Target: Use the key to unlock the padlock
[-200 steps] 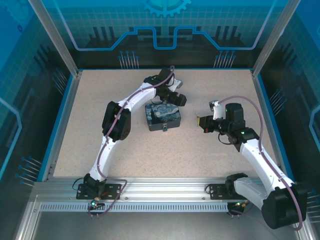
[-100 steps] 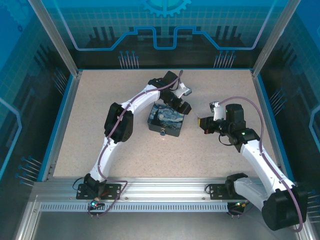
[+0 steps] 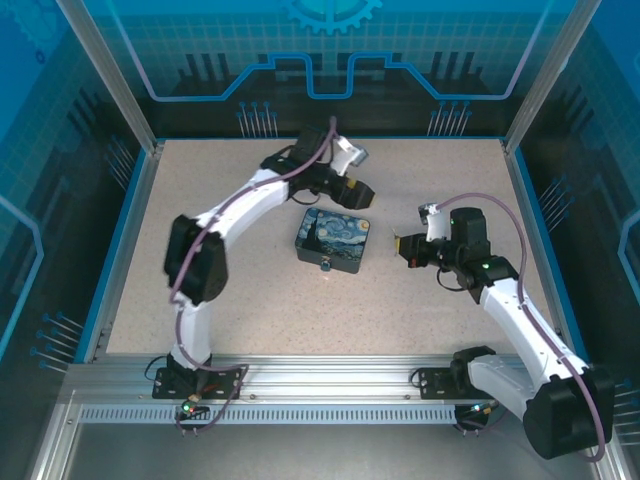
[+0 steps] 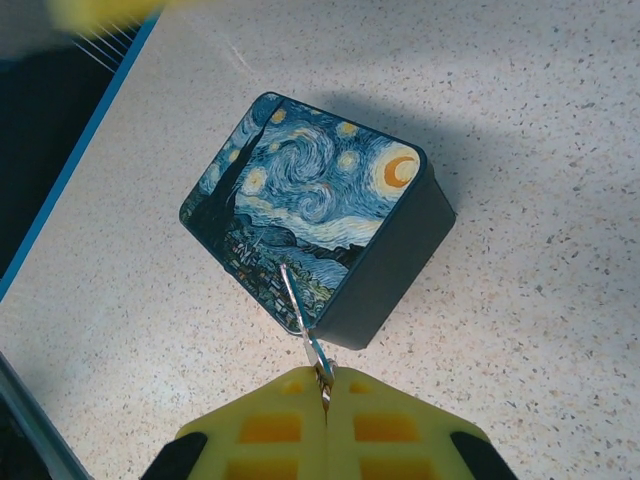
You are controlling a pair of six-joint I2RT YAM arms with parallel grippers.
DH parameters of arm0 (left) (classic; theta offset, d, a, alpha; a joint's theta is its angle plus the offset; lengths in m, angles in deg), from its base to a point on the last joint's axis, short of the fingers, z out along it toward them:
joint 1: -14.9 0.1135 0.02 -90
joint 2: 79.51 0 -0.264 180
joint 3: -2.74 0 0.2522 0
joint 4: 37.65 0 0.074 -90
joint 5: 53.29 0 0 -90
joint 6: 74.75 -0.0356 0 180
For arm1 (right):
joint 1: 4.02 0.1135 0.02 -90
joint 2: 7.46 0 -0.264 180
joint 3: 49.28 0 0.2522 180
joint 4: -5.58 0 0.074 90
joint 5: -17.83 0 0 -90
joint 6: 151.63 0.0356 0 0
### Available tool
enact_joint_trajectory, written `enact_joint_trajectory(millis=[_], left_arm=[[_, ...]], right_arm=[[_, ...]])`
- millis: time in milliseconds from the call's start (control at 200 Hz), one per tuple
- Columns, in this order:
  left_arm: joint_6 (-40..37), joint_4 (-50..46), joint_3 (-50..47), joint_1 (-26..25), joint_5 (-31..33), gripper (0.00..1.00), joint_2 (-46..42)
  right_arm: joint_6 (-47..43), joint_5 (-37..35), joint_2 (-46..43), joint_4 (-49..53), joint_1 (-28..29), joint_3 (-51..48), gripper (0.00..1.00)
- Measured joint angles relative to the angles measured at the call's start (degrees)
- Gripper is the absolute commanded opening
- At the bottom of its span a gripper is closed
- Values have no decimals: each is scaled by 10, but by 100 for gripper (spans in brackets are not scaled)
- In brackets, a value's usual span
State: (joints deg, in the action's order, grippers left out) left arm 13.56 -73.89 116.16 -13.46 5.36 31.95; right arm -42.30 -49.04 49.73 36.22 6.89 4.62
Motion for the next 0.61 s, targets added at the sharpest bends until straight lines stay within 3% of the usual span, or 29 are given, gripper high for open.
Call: enact_joint_trajectory(millis=[150, 305, 450, 605], left_arm=[[38, 125, -198, 21, 28, 90, -171], [89, 194, -387, 26, 59, 91, -299], [158, 235, -537, 30, 78, 92, -378], [231, 291, -639, 30, 87, 92, -406]], right_arm=[[13, 0, 32, -19, 21, 0, 0], [28, 1, 83, -49, 63, 0, 0], [44, 5, 142, -75, 99, 10, 0], [65, 14, 197, -105, 116, 35, 0]])
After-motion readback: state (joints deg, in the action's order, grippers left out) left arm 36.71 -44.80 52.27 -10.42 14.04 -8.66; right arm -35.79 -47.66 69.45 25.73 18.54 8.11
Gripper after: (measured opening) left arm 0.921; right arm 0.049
